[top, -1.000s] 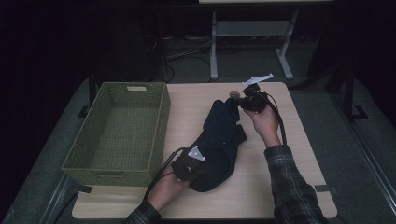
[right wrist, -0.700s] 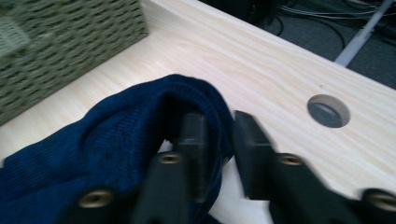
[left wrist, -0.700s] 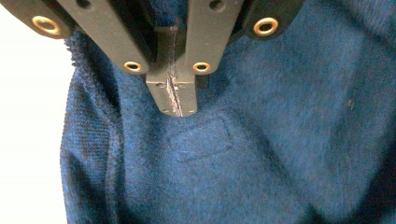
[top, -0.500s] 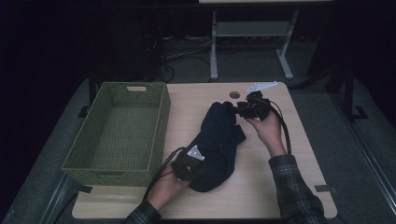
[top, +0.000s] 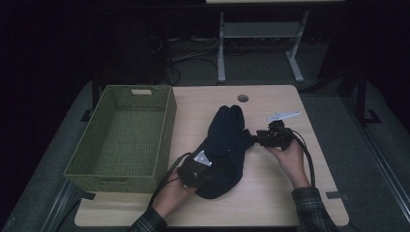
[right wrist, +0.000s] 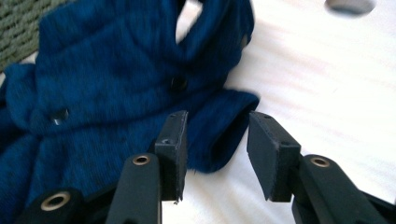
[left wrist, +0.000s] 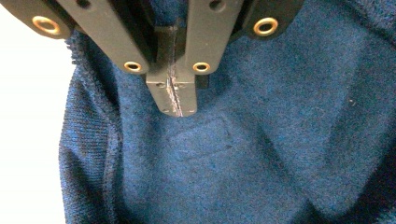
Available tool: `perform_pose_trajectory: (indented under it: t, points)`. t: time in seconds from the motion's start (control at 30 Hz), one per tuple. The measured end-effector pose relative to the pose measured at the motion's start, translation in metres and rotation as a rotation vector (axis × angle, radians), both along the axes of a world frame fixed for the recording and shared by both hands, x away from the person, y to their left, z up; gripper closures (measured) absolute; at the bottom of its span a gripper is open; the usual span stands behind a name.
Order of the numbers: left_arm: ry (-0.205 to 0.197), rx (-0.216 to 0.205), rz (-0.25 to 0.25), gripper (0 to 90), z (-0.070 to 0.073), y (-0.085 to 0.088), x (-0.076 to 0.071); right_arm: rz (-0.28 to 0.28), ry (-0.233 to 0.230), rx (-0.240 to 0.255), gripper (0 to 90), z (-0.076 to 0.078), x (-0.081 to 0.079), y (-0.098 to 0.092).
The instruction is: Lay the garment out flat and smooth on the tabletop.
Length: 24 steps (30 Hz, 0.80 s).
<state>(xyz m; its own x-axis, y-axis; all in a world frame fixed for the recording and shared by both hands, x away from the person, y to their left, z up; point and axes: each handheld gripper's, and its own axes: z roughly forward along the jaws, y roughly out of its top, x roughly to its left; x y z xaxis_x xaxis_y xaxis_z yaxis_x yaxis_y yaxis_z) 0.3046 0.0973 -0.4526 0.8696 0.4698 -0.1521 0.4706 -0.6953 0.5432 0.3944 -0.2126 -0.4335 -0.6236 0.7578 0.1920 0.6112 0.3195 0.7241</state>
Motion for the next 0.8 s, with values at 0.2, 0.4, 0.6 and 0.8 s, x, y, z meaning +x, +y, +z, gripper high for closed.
perform_pose_trajectory:
  t: [0.2, 0.4, 0.6, 0.8]
  points:
    - [-0.001, 0.0, -0.001, 89.9, 0.0, 0.0, 0.0, 0.038, 0.058, -0.024, 73.9, -0.016, 0.004, 0.009]
    - [-0.005, 0.005, -0.002, 89.9, 0.0, -0.001, -0.001, 0.045, 0.021, -0.047, 85.7, -0.011, 0.006, 0.011]
    - [-0.009, 0.008, -0.004, 89.9, 0.0, -0.001, -0.001, 0.009, -0.026, -0.058, 86.8, 0.009, 0.011, 0.003]
    - [-0.009, 0.006, -0.004, 89.9, 0.0, -0.002, -0.001, -0.031, -0.067, -0.072, 87.1, 0.034, 0.023, -0.008]
